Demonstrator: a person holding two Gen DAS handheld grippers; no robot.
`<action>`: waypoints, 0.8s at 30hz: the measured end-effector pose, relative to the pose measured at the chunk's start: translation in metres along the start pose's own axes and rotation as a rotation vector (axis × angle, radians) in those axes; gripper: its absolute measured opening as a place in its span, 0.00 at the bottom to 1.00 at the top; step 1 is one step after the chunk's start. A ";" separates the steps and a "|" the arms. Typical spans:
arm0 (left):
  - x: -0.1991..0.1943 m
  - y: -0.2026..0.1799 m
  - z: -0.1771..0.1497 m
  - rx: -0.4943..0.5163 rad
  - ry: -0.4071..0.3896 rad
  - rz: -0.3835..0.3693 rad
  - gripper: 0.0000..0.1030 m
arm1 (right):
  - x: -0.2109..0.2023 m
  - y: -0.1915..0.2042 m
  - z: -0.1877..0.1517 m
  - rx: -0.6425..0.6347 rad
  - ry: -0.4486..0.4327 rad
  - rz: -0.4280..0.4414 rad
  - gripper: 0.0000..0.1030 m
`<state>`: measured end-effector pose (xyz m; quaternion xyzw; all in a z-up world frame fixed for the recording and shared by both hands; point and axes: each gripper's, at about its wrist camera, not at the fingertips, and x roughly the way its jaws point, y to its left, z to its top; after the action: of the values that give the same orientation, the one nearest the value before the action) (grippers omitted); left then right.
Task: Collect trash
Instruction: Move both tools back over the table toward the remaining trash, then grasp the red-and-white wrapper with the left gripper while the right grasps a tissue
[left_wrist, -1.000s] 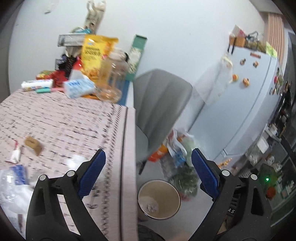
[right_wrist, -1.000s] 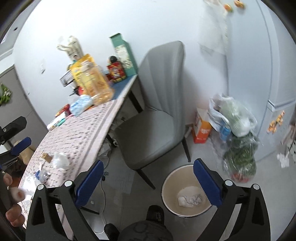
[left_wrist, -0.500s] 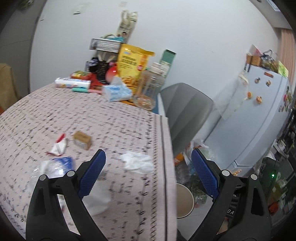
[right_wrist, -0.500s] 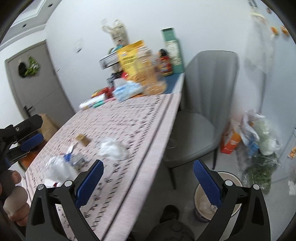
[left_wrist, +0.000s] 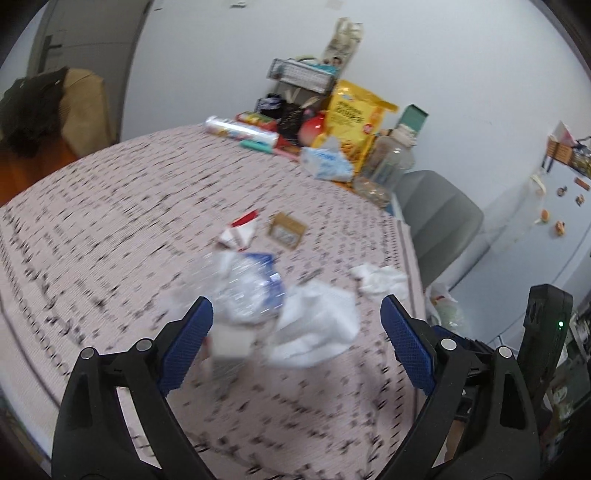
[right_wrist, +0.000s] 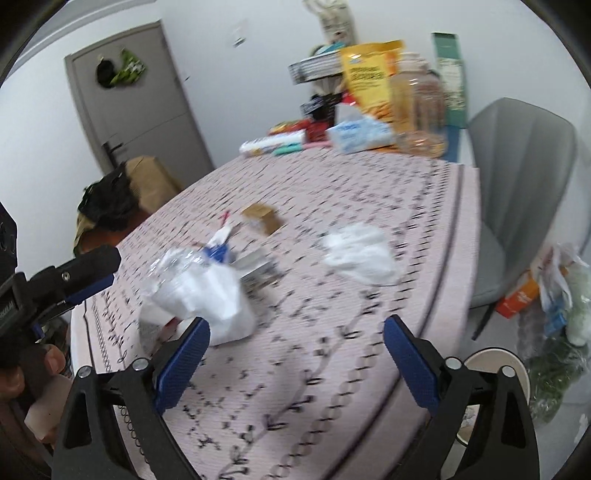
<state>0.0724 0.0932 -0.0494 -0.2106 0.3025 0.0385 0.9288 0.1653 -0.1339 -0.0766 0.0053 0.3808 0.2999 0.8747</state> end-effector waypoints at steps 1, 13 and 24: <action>-0.001 0.005 -0.002 -0.005 0.004 0.007 0.86 | 0.006 0.003 0.000 -0.003 0.012 0.005 0.86; 0.008 0.041 -0.026 -0.056 0.101 0.068 0.69 | 0.055 0.025 0.003 0.003 0.130 0.149 0.11; 0.041 0.033 -0.037 -0.031 0.166 0.142 0.58 | 0.020 0.011 -0.002 -0.007 0.075 0.196 0.05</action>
<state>0.0788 0.1051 -0.1120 -0.2054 0.3917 0.0913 0.8922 0.1688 -0.1149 -0.0887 0.0280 0.4101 0.3851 0.8263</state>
